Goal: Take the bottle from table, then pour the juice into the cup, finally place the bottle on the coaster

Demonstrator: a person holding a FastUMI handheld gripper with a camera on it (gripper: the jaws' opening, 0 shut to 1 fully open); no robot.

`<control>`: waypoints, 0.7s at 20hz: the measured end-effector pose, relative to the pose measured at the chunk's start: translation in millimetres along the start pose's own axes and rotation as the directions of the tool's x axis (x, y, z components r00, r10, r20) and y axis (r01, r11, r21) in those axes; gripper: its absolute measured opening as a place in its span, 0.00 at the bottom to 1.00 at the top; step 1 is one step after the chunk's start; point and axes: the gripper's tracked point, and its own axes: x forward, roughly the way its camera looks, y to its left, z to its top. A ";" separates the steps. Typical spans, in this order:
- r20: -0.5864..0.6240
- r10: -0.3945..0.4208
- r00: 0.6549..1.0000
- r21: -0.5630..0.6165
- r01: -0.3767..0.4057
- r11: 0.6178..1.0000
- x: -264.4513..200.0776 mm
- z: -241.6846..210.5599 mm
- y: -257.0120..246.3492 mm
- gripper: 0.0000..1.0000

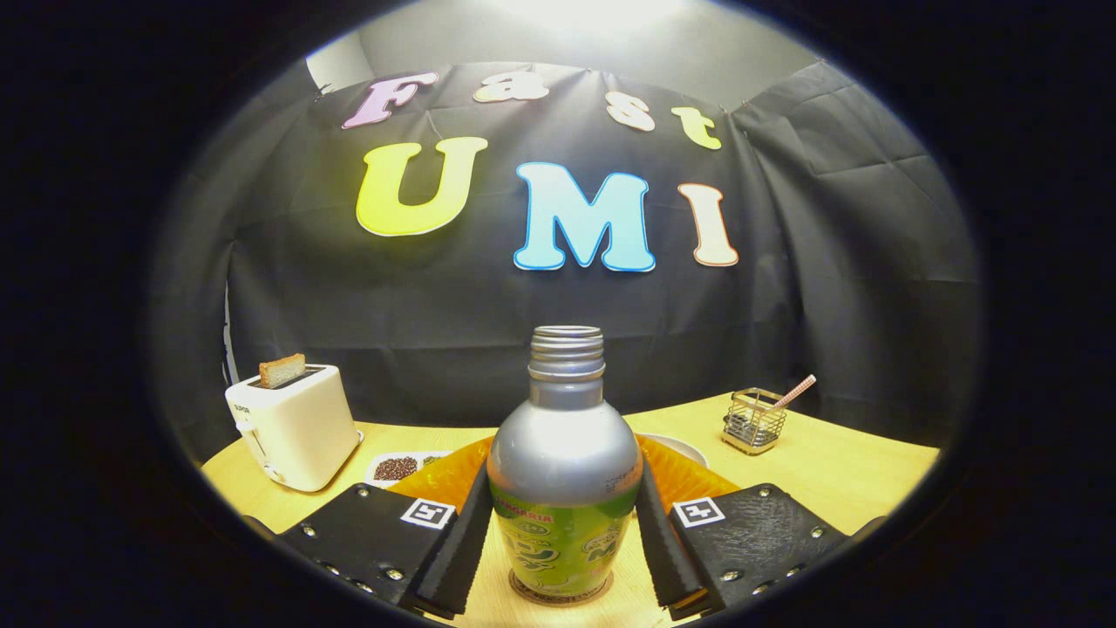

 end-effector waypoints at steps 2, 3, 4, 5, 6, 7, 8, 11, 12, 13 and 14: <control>-0.008 0.003 1.000 -0.010 -0.003 1.000 4.7 -8.7 0.0 0.76; -0.010 0.001 1.000 -0.019 -0.001 1.000 8.1 -12.2 -0.1 0.76; -0.015 -0.001 1.000 -0.029 0.001 1.000 10.4 -16.2 -0.3 0.76; -0.023 -0.005 1.000 -0.039 0.004 0.999 12.5 -22.0 -0.9 0.76; -0.031 -0.008 0.999 -0.047 0.006 0.999 15.2 -27.1 -0.6 0.76; -0.038 -0.007 0.999 -0.053 0.005 0.999 16.4 -29.4 -0.1 0.77; -0.040 -0.008 0.999 -0.054 0.005 0.999 18.4 -31.9 -0.2 0.77; -0.048 0.009 0.999 -0.032 -0.010 0.999 20.5 -40.6 2.8 0.77; -0.054 0.014 0.998 -0.025 -0.016 1.000 21.4 -46.0 5.0 0.77; -0.057 0.016 0.998 -0.022 -0.017 1.000 24.2 -50.7 7.0 0.77; -0.058 0.019 0.998 -0.021 -0.020 1.000 25.0 -52.6 8.5 0.77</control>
